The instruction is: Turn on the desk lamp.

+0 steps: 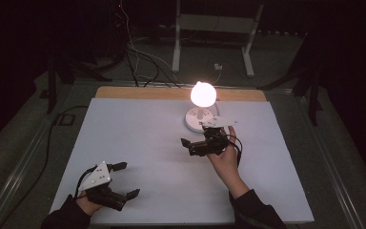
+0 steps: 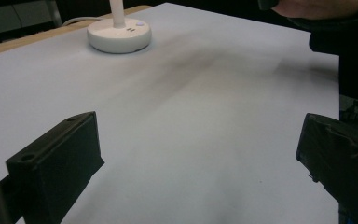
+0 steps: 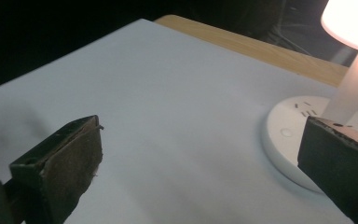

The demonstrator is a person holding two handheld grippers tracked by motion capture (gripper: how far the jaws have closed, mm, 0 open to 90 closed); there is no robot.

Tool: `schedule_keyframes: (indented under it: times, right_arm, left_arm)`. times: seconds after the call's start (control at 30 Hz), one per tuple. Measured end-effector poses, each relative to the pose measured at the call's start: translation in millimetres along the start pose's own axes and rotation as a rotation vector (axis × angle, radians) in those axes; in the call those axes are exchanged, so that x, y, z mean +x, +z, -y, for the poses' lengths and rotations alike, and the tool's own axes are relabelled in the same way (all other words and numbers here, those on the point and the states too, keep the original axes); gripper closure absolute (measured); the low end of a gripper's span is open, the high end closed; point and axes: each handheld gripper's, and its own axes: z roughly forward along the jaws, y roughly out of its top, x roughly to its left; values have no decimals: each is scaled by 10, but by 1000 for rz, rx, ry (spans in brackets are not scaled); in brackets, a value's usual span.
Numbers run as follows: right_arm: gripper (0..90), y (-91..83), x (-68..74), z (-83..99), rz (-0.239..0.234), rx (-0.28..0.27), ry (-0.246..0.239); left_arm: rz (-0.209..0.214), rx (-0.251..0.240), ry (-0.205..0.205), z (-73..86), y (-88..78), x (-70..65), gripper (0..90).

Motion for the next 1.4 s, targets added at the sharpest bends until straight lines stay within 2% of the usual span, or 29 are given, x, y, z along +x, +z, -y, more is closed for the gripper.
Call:
schedule_keyframes:
  times: [0.2, 0.33, 0.43, 0.53, 0.63, 0.9, 1.17, 1.4]
  right_arm:
    - [0, -172, -28, 74, -34, -23, -26]
    - [0, -311, -71, 147, -35, -36, -36]
    - [0, -454, -109, 236, -39, -49, -63]
    - [0, -554, -139, 309, -62, -53, -71]
    - [0, -621, -159, 360, -62, -57, -82]
    - [0, -898, -298, 590, -70, -57, -85]
    - [0, -1046, -369, 786, -69, -38, -67]
    - [0, -1163, -456, 1001, -35, -27, -54]
  left_arm:
    - [1, 1, -2, 2, 4, 1, 4]
    - [1, 1, -1, 2, 3, 1, 4]
    - [2, 1, -1, 2, 3, 2, 4]
    - [2, 1, -1, 3, 4, 3, 4]
    - [1, 0, -2, 3, 3, 5, 4]
    - [1, 2, -4, 4, 5, 5, 4]
    - [2, 2, -4, 4, 4, 6, 4]
    - [1, 2, -6, 4, 4, 8, 4]
